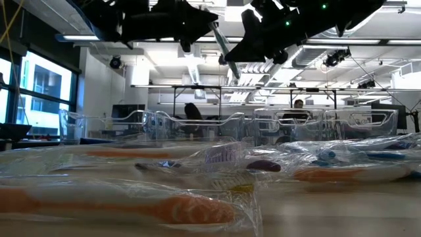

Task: Pick & Place Toothbrushes
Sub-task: Put the green toothbrush into the middle left transparent bin

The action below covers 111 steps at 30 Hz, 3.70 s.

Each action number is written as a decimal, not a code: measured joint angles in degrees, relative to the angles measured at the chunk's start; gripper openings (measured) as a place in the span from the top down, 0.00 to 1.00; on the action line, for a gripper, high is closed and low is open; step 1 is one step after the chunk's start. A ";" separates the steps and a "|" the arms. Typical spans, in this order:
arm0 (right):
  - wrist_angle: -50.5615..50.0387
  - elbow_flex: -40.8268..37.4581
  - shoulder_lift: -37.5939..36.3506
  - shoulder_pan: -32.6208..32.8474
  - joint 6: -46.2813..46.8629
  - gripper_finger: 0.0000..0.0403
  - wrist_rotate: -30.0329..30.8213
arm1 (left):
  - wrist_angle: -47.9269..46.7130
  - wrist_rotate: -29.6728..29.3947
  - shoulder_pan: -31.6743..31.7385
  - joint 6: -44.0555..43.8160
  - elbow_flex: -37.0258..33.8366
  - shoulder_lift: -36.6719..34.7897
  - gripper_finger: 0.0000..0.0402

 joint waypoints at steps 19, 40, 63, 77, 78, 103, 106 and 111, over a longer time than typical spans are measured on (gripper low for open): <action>1.36 0.00 -0.03 -0.04 0.00 0.96 0.14 | -0.72 0.23 0.00 1.94 0.00 0.11 0.77; 0.04 -0.07 -0.02 -0.15 -1.50 0.96 0.05 | -3.75 2.03 -0.04 7.60 0.00 0.09 0.98; -10.54 0.07 -5.72 4.71 -0.04 0.48 6.33 | -3.64 1.51 2.16 9.88 -0.03 0.13 0.98; -38.79 0.04 -18.56 8.68 20.99 0.58 0.61 | -24.56 1.29 11.46 16.94 7.55 0.09 0.98; -40.23 0.05 -18.67 8.68 22.49 0.62 -0.57 | -30.18 -0.80 11.71 19.67 9.92 0.09 0.98; -45.72 -0.02 -13.48 12.43 32.82 1.00 -10.70 | -61.13 -5.68 21.51 26.88 29.33 16.35 0.98; -45.14 -0.02 -13.50 13.32 33.62 1.00 -10.73 | -63.95 -5.52 22.48 26.74 31.42 18.61 0.98; -44.97 -0.02 -13.49 13.53 34.51 1.00 -10.49 | -73.50 -5.31 22.52 27.91 38.64 21.25 0.98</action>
